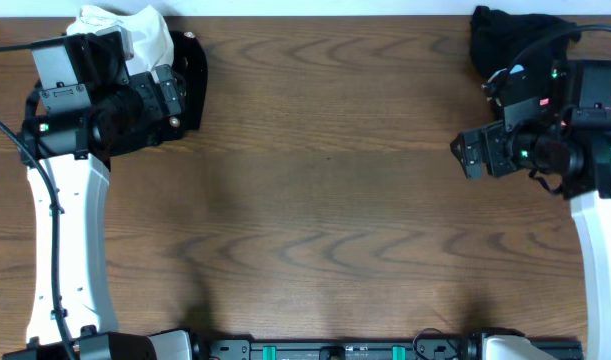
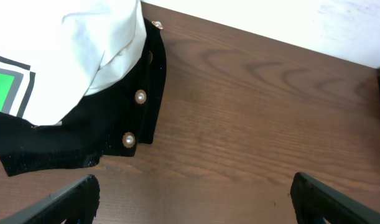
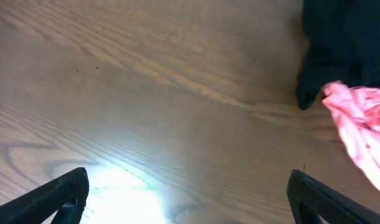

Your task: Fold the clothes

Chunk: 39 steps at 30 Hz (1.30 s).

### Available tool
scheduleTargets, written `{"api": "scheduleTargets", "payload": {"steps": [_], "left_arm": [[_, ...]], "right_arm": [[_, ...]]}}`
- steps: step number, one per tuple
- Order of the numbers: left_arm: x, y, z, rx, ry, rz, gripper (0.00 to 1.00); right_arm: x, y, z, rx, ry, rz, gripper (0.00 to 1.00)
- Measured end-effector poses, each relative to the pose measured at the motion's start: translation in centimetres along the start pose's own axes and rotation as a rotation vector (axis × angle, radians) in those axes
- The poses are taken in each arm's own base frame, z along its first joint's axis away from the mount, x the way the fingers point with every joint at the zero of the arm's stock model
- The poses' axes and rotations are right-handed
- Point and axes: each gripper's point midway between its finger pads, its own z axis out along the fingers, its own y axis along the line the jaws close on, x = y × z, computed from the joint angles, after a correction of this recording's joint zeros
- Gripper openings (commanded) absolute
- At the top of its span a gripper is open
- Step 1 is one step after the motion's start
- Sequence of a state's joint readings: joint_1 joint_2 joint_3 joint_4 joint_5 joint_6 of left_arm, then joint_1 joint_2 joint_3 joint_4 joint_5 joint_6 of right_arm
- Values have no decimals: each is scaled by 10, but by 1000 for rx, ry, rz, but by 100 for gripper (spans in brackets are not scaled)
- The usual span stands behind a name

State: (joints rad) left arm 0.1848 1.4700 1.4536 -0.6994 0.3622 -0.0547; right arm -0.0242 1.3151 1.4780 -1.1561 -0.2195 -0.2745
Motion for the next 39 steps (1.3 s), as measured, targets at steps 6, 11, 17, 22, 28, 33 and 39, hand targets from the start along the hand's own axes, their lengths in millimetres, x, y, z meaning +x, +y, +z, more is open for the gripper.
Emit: {"api": "scheduleTargets", "payload": {"steps": [6, 11, 17, 22, 28, 33, 39], "left_arm": [[0, 0, 0, 0, 0, 0, 98], [0, 1, 0, -4, 0, 0, 98], [0, 1, 0, -4, 0, 0, 98], [0, 1, 1, -3, 1, 0, 98], [0, 1, 1, -4, 1, 0, 98], [0, 1, 1, -4, 2, 0, 98], [0, 1, 1, -3, 2, 0, 98]], "right_arm": [[-20, 8, -74, 106, -308, -90, 99], [-31, 17, -127, 233, -712, -194, 99], [-1, 19, -89, 280, -910, -257, 99], [47, 21, -34, 270, -923, -248, 99], [91, 25, 15, 225, -895, -215, 99], [108, 28, 36, 207, -887, -212, 99], [116, 28, 44, 202, -883, -205, 99]]}}
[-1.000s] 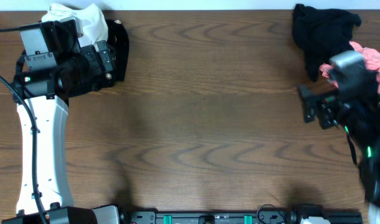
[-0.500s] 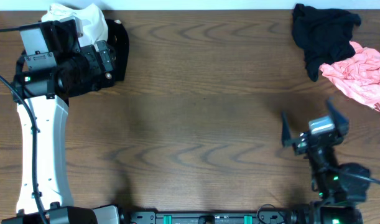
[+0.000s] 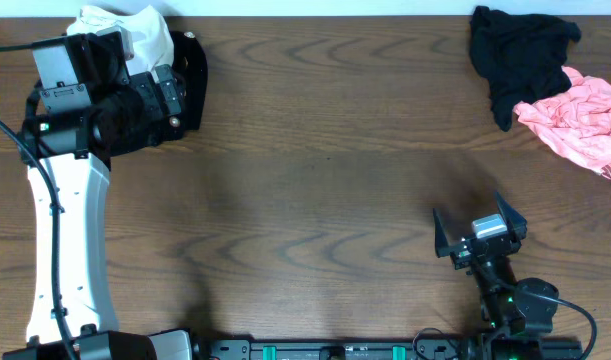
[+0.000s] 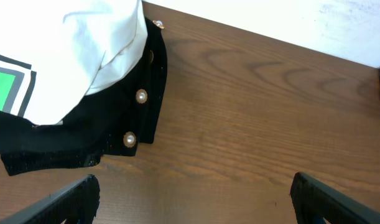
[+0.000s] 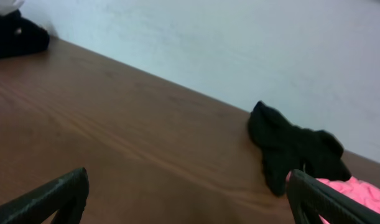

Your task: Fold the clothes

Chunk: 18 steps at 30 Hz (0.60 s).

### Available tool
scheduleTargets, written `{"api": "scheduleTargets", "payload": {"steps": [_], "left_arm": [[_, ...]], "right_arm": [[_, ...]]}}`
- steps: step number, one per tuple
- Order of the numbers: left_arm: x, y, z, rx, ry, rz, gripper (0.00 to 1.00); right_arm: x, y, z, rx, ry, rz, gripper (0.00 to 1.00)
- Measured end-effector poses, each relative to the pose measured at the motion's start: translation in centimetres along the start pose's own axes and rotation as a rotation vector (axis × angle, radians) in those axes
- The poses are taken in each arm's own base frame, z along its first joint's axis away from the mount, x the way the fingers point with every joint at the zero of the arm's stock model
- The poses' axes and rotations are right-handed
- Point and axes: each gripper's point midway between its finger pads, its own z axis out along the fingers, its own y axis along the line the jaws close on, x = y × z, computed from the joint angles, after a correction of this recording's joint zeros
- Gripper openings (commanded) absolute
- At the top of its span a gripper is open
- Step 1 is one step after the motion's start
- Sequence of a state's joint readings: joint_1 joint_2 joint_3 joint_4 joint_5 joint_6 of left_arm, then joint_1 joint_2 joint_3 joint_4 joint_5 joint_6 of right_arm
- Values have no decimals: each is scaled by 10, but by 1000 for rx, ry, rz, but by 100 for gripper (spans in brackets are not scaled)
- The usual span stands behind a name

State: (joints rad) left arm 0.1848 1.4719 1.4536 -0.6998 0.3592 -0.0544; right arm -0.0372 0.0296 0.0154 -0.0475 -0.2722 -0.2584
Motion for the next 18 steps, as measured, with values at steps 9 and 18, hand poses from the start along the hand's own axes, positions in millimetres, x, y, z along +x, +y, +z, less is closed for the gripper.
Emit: {"api": "scheduleTargets", "payload": {"steps": [9, 18], "left_arm": [[0, 0, 0, 0, 0, 0, 98], [0, 0, 0, 0, 0, 0, 98]], "right_arm": [[3, -9, -1, 53, 10, 4, 99], [4, -11, -1, 66, 14, 4, 99]]}}
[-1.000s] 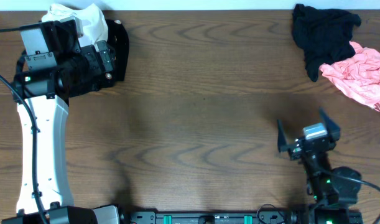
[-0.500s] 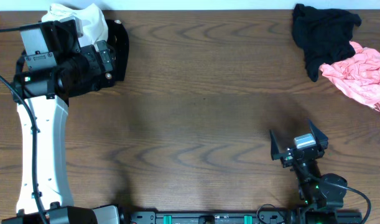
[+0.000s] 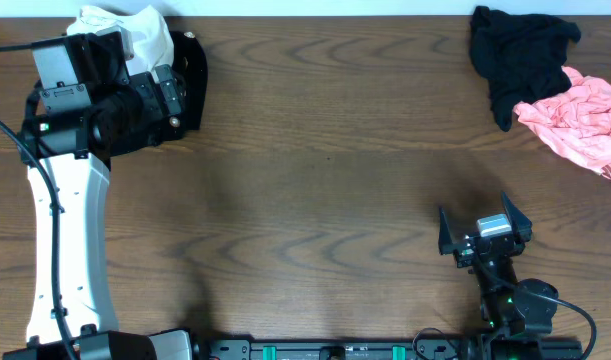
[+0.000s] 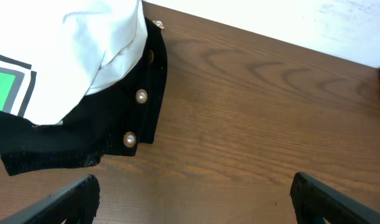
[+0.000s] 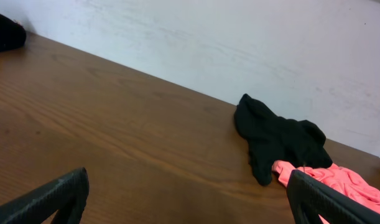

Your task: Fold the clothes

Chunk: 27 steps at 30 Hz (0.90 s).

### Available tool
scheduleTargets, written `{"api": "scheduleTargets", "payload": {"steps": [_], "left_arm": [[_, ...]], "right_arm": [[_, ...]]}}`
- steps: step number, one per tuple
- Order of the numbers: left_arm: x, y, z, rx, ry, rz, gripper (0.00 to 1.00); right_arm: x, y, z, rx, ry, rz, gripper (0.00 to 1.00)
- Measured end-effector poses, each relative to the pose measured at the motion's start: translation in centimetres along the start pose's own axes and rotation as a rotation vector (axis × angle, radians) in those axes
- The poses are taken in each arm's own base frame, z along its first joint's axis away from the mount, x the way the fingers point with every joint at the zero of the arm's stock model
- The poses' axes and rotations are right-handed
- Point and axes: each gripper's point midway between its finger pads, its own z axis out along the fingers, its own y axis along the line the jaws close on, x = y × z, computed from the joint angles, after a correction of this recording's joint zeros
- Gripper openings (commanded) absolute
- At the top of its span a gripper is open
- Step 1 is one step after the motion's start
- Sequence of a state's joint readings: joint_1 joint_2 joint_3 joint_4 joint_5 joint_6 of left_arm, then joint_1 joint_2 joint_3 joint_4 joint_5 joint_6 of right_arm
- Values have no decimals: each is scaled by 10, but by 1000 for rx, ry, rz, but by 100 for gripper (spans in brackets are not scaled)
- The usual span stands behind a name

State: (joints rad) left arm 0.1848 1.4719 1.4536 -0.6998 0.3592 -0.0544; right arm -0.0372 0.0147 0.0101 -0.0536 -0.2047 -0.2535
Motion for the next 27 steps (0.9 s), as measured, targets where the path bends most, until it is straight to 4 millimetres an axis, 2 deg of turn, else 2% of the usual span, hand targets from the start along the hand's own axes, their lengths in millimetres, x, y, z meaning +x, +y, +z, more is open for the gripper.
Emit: {"api": "scheduleTargets", "payload": {"steps": [21, 27], "left_arm": [[3, 0, -1, -2, 11, 0, 98], [-11, -14, -25, 13, -111, 109, 98]], "right_arm": [[0, 0, 0, 0, 0, 0, 99], [0, 0, 0, 1, 1, 0, 99]]}}
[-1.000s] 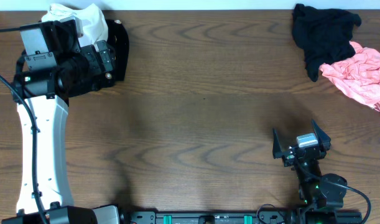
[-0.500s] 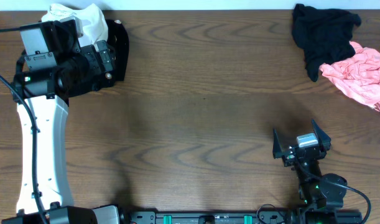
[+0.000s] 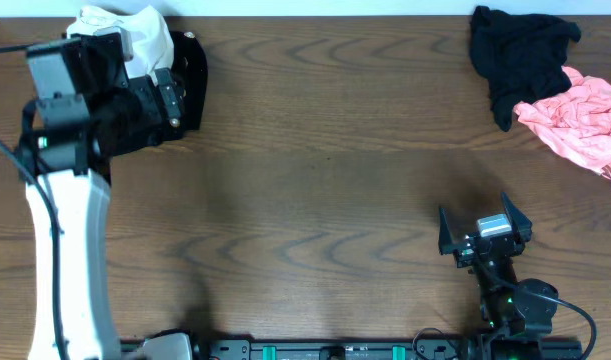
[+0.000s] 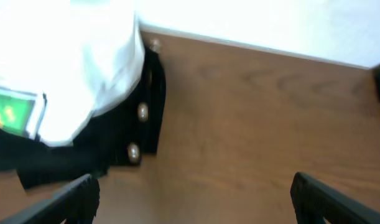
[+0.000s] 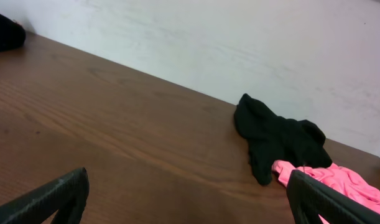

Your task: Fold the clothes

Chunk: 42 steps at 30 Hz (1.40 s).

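A white garment (image 3: 125,30) with a green print lies on a black garment with pearl buttons (image 4: 143,112) at the back left corner. My left gripper (image 3: 170,95) hovers beside that pile, open and empty; its view is blurred. At the back right lie a crumpled black garment (image 3: 520,55) and a pink garment (image 3: 580,115) touching it. My right gripper (image 3: 482,228) is drawn back at the near right edge, open and empty, and faces the black garment (image 5: 277,140) and the pink one (image 5: 333,183) from afar.
The brown wooden table (image 3: 325,180) runs between the two piles. A pale wall (image 5: 239,43) stands behind the table's far edge. The arms' bases sit along the near edge (image 3: 335,350).
My left arm has shifted a little at the back left pile, and its wrist view is now blurred and shows more wall. The right arm and all garments are unchanged.
At first my right gripper was stretched out by the black and pink garments at the back right, open. By 1.5 s ago it was back at the near edge, empty, both garments left there. The left gripper stayed open by the white and black pile, shifting only now.
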### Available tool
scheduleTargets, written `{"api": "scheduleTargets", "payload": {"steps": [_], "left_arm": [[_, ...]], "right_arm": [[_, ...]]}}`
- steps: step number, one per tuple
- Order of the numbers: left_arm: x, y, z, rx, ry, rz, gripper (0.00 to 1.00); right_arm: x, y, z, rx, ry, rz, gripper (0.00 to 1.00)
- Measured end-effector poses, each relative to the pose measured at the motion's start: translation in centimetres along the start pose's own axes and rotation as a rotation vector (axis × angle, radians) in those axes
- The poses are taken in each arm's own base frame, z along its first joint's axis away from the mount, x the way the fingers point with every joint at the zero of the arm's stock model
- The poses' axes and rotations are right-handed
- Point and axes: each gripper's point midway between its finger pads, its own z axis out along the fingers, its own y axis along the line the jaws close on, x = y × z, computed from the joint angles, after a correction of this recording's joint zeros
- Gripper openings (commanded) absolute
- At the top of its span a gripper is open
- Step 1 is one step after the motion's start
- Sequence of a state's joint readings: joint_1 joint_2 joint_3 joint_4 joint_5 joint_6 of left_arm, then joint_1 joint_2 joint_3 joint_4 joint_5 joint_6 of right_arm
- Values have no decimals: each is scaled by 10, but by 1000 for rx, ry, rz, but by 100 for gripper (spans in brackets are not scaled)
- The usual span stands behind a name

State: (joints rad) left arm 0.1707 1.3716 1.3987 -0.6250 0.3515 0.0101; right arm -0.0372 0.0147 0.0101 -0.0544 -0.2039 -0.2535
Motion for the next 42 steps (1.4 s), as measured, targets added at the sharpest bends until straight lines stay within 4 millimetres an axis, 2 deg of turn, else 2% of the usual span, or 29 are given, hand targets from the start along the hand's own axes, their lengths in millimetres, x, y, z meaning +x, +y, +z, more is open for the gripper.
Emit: {"api": "scheduleTargets", "payload": {"steps": [3, 6, 8, 11, 16, 22, 26, 32, 37, 42], "left_arm": [[-11, -19, -21, 28, -138, 117, 98], [-7, -35, -38, 53, -253, 201, 98], [3, -41, -46, 66, -300, 232, 98], [34, -47, -50, 84, -316, 260, 98], [90, -47, -48, 104, -317, 278, 98], [145, -39, -47, 107, -380, 289, 98], [172, -35, -40, 113, -452, 294, 98], [199, -29, -30, 120, -524, 296, 98], [219, -23, -19, 120, -478, 270, 98], [214, -21, -27, 98, -504, 265, 98]], "right_arm": [[0, 0, 0, 2, 0, 0, 99], [0, -1, 0, 3, 1, 0, 99], [0, -1, 0, 3, 1, 0, 99], [0, -1, 0, 4, 1, 0, 99], [0, -1, 0, 4, 0, 0, 99], [0, -1, 0, 5, -1, 0, 99], [0, -1, 0, 5, -1, 0, 99], [0, -1, 0, 5, -1, 0, 99], [0, -1, 0, 5, -1, 0, 99], [0, -1, 0, 5, -1, 0, 99]]}}
